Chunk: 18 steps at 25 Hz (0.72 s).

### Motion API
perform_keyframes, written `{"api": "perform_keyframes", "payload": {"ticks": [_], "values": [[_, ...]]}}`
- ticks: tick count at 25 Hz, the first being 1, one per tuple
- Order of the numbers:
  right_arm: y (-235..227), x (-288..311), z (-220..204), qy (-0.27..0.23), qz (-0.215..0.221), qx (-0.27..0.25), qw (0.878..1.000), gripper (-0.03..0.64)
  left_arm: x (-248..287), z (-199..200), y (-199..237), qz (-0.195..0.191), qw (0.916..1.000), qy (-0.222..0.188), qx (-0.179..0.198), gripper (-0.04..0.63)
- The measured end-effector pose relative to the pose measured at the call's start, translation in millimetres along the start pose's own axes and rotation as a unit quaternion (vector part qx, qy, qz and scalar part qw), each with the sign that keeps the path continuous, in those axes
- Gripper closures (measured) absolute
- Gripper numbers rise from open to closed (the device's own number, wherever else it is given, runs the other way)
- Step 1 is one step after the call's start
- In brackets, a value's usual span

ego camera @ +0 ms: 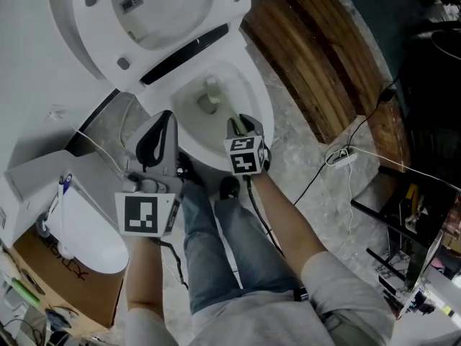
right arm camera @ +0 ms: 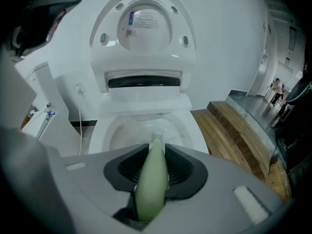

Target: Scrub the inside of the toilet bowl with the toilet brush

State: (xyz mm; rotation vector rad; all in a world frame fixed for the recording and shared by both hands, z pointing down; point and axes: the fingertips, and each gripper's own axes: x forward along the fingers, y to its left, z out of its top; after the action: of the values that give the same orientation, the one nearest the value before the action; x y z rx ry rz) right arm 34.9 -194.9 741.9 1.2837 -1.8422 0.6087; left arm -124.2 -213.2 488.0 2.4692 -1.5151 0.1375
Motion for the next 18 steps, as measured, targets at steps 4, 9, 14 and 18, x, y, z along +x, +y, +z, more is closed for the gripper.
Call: {"api": "perform_keyframes", "payload": {"ticks": [4,9,14,18], "values": [[4.4,9.3,6.9,0.004,-0.004,0.009,1.0,0.512,-2.6,-4.8,8.1,0.002,1.0,0.007,-0.004,0.591],[20.5,12.2,13.2,0.004,0.006,0.003,1.0,0.514,-6.8,-6.2,14.1,0.005,1.0,0.006,-0.005,0.591],[43.0,10.5,17.2,-0.006,0.05,-0.023,0.998,0.514,-9.6,-8.0,16.6,0.007,0.9999,0.007,-0.005,0.592],[64.1,4.2,16.0,-0.008,0.097,-0.062,0.993,0.513,-10.8,-6.9,15.4,0.01,0.9999,0.002,-0.006,0.591]]}}
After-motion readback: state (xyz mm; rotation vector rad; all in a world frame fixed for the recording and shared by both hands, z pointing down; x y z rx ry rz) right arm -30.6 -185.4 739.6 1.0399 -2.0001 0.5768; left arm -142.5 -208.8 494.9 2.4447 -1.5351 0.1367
